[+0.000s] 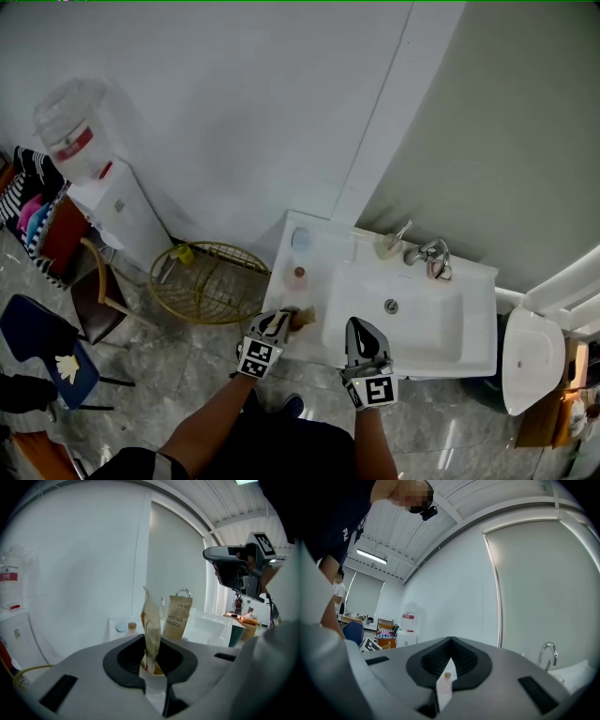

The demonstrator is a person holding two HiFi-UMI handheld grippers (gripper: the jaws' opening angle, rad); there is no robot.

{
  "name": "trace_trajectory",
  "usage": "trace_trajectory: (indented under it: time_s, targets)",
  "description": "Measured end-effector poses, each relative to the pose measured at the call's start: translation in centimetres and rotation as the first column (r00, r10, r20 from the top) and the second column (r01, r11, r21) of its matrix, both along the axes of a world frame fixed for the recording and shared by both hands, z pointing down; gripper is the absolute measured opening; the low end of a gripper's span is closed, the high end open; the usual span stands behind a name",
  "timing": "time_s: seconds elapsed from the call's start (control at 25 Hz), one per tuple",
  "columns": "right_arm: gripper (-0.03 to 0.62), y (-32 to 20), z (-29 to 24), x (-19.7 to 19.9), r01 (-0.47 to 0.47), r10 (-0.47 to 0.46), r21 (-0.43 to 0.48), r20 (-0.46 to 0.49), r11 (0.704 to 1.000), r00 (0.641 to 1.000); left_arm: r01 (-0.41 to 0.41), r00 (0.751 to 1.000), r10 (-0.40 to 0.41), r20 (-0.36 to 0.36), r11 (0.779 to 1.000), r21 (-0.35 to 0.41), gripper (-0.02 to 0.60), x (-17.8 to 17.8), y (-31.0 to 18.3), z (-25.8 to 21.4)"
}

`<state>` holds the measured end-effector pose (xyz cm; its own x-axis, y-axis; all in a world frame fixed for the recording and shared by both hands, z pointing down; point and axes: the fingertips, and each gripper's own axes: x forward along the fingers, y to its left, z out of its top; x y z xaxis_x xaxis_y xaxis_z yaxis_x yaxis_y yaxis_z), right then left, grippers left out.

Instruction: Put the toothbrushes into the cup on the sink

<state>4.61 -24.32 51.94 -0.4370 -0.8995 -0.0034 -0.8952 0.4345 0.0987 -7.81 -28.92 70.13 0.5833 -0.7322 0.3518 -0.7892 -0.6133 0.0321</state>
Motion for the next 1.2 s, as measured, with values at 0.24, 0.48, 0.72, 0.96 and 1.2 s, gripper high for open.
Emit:
trace_trajectory:
  time_s: [0.24, 0.48, 0.72, 0.96, 1.2]
  targets:
    - [0.026, -0.2, -0.1, -0.3, 0.012, -0.012, 0.003, 0.008, 1.0, 1.0, -0.047, 0.996, 0.05, -0.079, 0.998, 0.046, 0.255, 0.7, 0.6, -1.7]
    - [0.026, -0.3, -0.3, -0.3, 0.016, -0.016, 0.016, 0.017, 1.0, 1.0, -0.034, 0.994, 0.04, -0.099, 0.998, 0.057, 0.295, 0.7, 1.2, -2.0]
    - [0.026, -0.2, -0.4, -0.9, 0.03, -0.03, 0.014, 0.019, 0.999, 0.999, -0.004, 0.994, 0.012, -0.111, 0.997, 0.071, 0.301, -0.3, 1.3, -3.1]
    - [0.026, 0.0, -0.3, -1.2, 0.036, -0.036, 0.001, 0.019, 0.999, 0.999, 0.033, 0.986, -0.01, -0.165, 0.99, 0.14, 0.301, -1.3, 1.5, -6.9]
    - [0.026, -0.2, -0.6, -1.4, 0.034, -0.034, 0.009, 0.027, 0.999, 0.999, 0.09, 0.972, -0.023, -0.234, 0.955, 0.282, 0.299, -3.6, 1.5, -14.3]
